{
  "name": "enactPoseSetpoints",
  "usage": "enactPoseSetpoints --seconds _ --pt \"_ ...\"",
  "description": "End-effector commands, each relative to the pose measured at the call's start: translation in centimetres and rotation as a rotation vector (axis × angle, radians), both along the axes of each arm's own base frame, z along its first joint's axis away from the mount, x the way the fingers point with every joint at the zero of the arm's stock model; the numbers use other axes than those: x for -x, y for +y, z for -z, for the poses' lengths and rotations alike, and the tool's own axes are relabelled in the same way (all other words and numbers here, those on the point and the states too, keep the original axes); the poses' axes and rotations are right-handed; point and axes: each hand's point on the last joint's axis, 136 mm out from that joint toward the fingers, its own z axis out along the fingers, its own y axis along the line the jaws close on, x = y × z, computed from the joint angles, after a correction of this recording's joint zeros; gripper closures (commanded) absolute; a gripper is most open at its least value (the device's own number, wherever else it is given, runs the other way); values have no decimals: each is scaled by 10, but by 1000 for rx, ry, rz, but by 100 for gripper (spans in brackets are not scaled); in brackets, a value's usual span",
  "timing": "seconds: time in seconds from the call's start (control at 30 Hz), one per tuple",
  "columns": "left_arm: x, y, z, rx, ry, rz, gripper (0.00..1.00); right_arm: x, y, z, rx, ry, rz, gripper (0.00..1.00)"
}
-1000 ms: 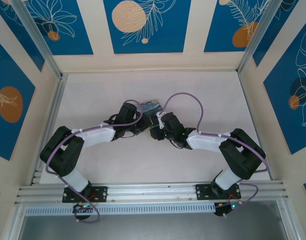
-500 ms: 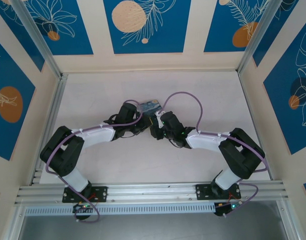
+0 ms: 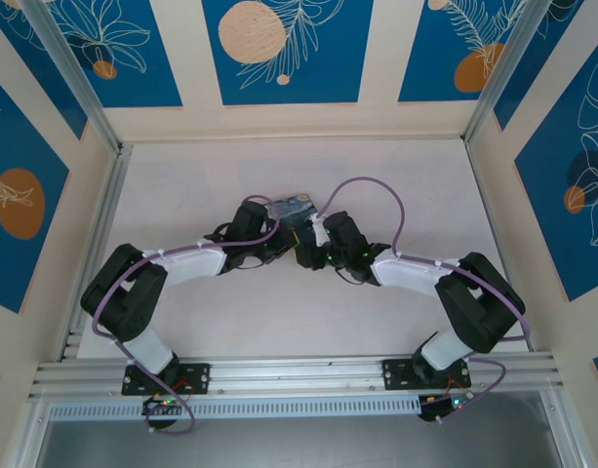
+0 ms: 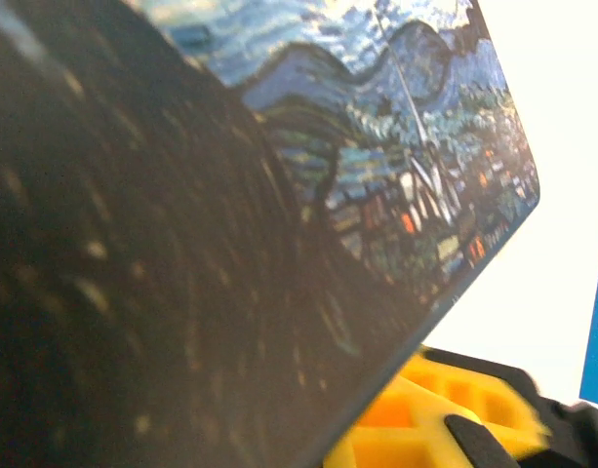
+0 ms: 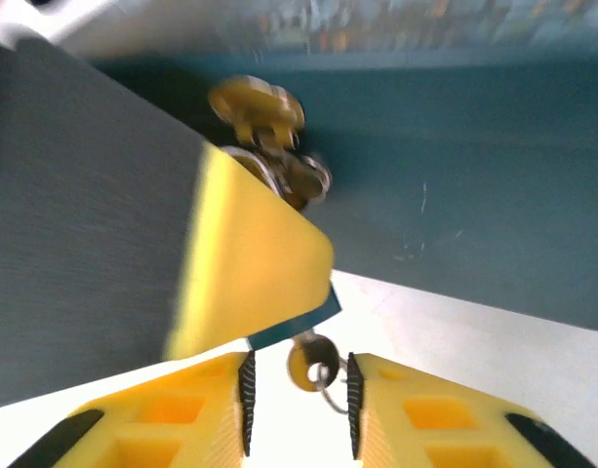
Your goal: Unlock the padlock with the key
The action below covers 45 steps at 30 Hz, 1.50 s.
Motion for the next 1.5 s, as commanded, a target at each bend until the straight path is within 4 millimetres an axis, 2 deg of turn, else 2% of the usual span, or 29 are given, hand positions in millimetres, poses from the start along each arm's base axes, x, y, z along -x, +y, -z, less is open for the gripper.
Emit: enactPoseSetpoints --seconds 0.0,0.07,0.13,0.23,0.47,0.6,0.67,0.93,1.3,1.37,1.47 --pt "-1 0 10 -21 -21 27 100 11 -6 -24 -110 21 -15 63" --pt "0 2 17 -42 -22 37 100 12 -21 -24 -135 41 29 62" --pt "3 2 26 -60 -21 58 100 13 -34 -25 -176 67 77 53" --pt "8 0 37 -73 -31 102 100 14 -44 -27 -216 112 125 48" --pt "19 1 57 -119 -29 169 100 20 -32 -26 -308 239 131 36" --pt "21 4 58 -134 -34 175 84 23 -19 -19 -358 296 123 34" --pt "21 7 54 -141 -42 172 72 22 -14 -15 -367 315 127 34" --pt "23 22 21 -181 -115 157 39 6 0 -5 -389 356 146 33" --pt "11 41 -40 -177 -227 86 19 -44 7 -6 -413 361 194 35" --pt "7 46 -49 -184 -244 66 16 -48 6 -6 -409 357 194 35" --pt "-4 58 -58 -197 -251 26 12 -43 6 -8 -408 362 170 38"
